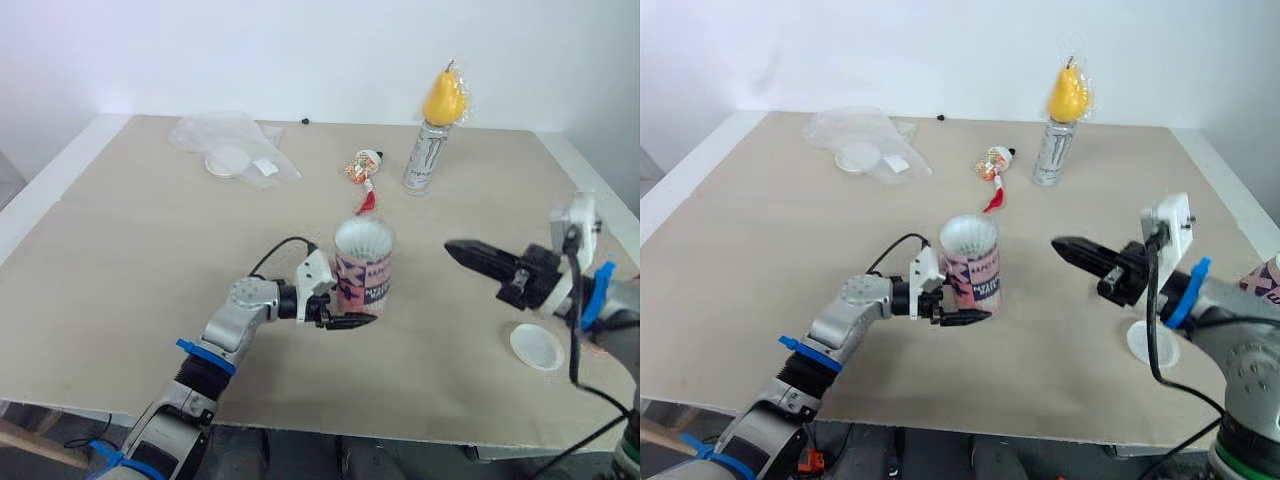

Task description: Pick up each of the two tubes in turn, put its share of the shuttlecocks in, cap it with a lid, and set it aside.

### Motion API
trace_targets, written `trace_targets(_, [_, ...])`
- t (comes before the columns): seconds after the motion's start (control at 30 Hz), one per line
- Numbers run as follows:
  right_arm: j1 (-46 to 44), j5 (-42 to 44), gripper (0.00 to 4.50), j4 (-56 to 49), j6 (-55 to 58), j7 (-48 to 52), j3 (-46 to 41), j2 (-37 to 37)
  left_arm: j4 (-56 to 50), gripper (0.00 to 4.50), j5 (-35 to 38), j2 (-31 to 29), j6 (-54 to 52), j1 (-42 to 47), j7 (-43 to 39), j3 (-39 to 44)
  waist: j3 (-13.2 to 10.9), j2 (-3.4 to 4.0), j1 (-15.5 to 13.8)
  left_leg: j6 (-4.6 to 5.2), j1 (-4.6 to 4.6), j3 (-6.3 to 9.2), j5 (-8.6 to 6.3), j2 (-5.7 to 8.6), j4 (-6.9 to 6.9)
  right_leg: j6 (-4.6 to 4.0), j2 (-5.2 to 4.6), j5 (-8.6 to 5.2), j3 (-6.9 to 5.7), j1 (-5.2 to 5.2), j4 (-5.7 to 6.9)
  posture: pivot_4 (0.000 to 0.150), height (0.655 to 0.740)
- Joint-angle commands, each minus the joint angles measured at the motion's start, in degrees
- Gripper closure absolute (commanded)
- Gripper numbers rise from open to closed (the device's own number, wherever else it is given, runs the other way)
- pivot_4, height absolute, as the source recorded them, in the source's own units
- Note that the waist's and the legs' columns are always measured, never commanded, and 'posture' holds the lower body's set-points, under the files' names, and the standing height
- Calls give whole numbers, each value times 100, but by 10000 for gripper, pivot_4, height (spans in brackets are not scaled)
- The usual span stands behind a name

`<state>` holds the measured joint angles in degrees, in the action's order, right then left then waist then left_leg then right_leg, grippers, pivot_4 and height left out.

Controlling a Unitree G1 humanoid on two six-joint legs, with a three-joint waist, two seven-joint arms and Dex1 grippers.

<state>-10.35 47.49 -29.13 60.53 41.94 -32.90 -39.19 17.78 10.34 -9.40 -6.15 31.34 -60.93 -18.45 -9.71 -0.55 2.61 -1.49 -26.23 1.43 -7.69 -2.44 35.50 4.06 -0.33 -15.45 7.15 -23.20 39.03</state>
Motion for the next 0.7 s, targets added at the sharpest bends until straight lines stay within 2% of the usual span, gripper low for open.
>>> trace_targets(0.03, [233, -107, 44733, -115, -287, -60, -183, -296, 142, 12336, -162, 4, 365, 114, 53, -21, 0, 0, 6, 2, 1, -3, 1, -1, 1, -1, 0, 2, 2, -1, 0, 1500, 7400])
trace_targets(0.17, [658, -263, 44733, 36, -452, 86, -136, -654, 357, 12336, -345, -13, 433, 170, 82, -105, 1, 1, 7, 3, 3, -8, 2, -1, 1, -2, -2, 3, 4, 0, -2, 1500, 7400])
trace_targets(0.43, [964, -705, 44733, 529, -982, 495, 145, -1292, 517, 12336, -471, 9, 559, 144, 81, -177, 1, 0, 7, 3, 6, -13, 2, -1, 0, -2, -4, 3, 8, 2, -7, 1500, 7400])
trace_targets(0.5, [1047, -791, 38258, 635, -1091, 627, 173, -1435, 516, 12336, -494, -2, 548, 139, 100, -186, 1, 0, 7, 3, 6, -13, 2, -1, -1, -2, -4, 1, 7, 2, -8, 1500, 7400])
trace_targets(0.53, [1092, -855, 37479, 692, -1171, 735, 190, -1529, 515, 12336, -506, -13, 549, 134, 99, -196, 1, 0, 7, 3, 6, -13, 2, -1, -1, -2, -4, 1, 8, 2, -8, 1500, 7400])
trace_targets(0.57, [1166, -1012, 30520, 784, -1341, 887, 228, -1676, 508, 12336, -513, -18, 548, 128, 99, -202, 2, 1, 7, 3, 6, -14, 2, -1, -1, -1, -4, 1, 8, 2, -8, 1500, 7400])
trace_targets(0.6, [1227, -1170, 27331, 883, -1509, 1017, 266, -1810, 495, 12336, -513, -22, 540, 122, 97, -205, 1, 0, 8, 3, 6, -14, 2, 0, -1, -1, -4, 1, 8, 2, -8, 1500, 7400])
trace_targets(0.63, [1274, -1277, 21183, 994, -1638, 1150, 294, -1932, 478, 12336, -512, -22, 531, 117, 95, -210, 1, 0, 8, 3, 7, -15, 2, 0, 0, -1, -4, 1, 8, 2, -8, 1500, 7400])
trace_targets(0.67, [1308, -1362, 18596, 1102, -1762, 1276, 320, -2037, 461, 12336, -510, -22, 520, 114, 92, -214, 1, 0, 7, 3, 8, -15, 2, -1, 0, -1, -4, 1, 8, 2, -9, 1500, 7400])
trace_targets(0.7, [1327, -1422, 11782, 1194, -1854, 1378, 338, -2110, 450, 12336, -509, -19, 512, 112, 91, -217, 1, 0, 8, 3, 12, -19, 2, 0, 0, -1, -6, 1, 10, 3, -9, 1500, 7400])
